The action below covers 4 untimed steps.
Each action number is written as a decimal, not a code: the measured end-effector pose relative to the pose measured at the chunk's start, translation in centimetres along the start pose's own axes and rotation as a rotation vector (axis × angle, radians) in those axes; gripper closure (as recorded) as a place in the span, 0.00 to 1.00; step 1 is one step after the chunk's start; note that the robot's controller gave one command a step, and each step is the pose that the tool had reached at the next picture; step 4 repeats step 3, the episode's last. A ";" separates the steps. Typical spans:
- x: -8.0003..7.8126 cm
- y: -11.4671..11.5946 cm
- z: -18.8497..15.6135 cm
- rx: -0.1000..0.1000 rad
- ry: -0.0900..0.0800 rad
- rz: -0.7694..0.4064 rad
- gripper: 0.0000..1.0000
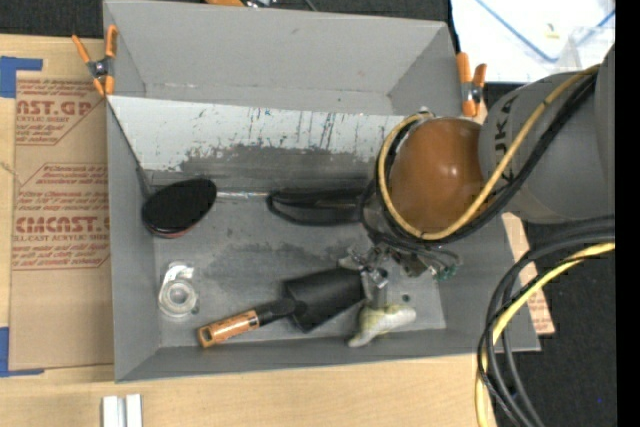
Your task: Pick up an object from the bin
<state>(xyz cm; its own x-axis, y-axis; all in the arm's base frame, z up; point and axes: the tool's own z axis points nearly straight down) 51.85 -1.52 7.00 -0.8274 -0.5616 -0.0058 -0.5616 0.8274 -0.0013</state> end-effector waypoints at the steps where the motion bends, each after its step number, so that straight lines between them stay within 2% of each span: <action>1: 0.0 0.0 0.0 0.000 0.000 0.000 1.00; 4: 0.0 0.0 0.0 0.000 0.000 0.000 1.00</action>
Offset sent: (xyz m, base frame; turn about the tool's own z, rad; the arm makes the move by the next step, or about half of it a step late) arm 0.0000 0.0000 0.0000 0.0000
